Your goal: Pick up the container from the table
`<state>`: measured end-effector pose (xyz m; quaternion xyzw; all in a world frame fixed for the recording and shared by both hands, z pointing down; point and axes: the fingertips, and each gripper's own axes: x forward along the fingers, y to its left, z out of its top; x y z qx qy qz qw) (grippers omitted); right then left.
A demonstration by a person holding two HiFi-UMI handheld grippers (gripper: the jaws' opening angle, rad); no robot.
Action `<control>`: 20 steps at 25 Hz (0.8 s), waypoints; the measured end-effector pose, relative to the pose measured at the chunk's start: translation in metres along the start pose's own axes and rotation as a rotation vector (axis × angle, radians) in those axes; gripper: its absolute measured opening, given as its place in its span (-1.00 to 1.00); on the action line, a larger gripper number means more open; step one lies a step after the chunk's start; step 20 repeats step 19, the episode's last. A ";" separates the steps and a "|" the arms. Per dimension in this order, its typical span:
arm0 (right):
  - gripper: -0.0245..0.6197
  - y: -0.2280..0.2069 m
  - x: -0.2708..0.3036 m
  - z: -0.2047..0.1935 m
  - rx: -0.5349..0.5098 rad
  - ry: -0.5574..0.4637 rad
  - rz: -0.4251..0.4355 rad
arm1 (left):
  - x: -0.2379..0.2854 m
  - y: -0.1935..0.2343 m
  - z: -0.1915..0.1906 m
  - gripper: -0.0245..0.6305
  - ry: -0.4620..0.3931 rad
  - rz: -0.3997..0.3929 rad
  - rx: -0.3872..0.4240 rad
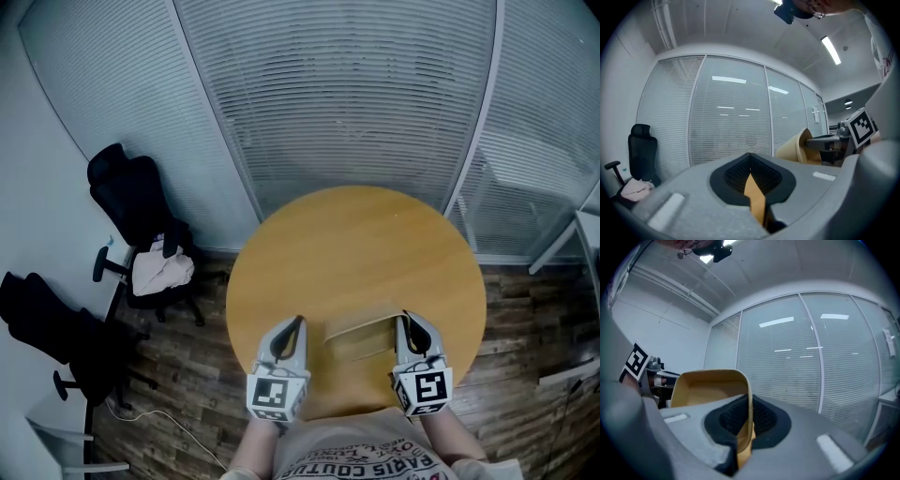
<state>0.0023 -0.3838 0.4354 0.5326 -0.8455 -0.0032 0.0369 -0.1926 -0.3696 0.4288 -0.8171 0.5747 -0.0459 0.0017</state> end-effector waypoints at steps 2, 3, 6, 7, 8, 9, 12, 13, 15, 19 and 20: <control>-0.91 -0.002 -0.002 0.001 -0.001 -0.004 0.004 | 0.000 -0.004 -0.002 -0.92 0.003 0.001 -0.002; -0.91 -0.003 -0.003 0.001 0.000 -0.005 0.004 | 0.000 -0.005 -0.002 -0.92 0.004 0.001 -0.004; -0.90 -0.006 -0.005 0.002 0.011 -0.003 -0.001 | -0.002 -0.008 -0.001 -0.92 -0.004 0.007 -0.005; -0.91 -0.007 -0.006 0.003 0.011 -0.001 -0.005 | -0.003 -0.010 0.001 -0.92 -0.009 0.008 -0.003; -0.91 -0.009 -0.008 0.003 0.011 0.001 -0.010 | -0.003 -0.012 0.002 -0.92 -0.012 0.008 -0.001; -0.90 -0.010 -0.010 0.003 0.010 0.003 -0.014 | -0.003 -0.014 0.002 -0.92 -0.013 0.008 0.002; -0.91 -0.009 -0.014 0.001 0.014 0.007 -0.014 | -0.006 -0.016 0.002 -0.92 -0.006 0.016 0.002; -0.90 -0.007 -0.016 0.001 0.014 0.010 -0.013 | -0.007 -0.015 0.001 -0.92 -0.002 0.022 0.000; -0.91 -0.005 -0.019 -0.001 0.014 0.014 -0.012 | -0.010 -0.014 -0.001 -0.92 0.003 0.029 -0.003; -0.90 -0.003 -0.024 0.000 0.015 0.016 -0.013 | -0.017 -0.018 0.002 -0.92 -0.008 0.026 -0.005; -0.90 -0.003 -0.024 0.000 0.015 0.016 -0.013 | -0.017 -0.018 0.002 -0.92 -0.008 0.026 -0.005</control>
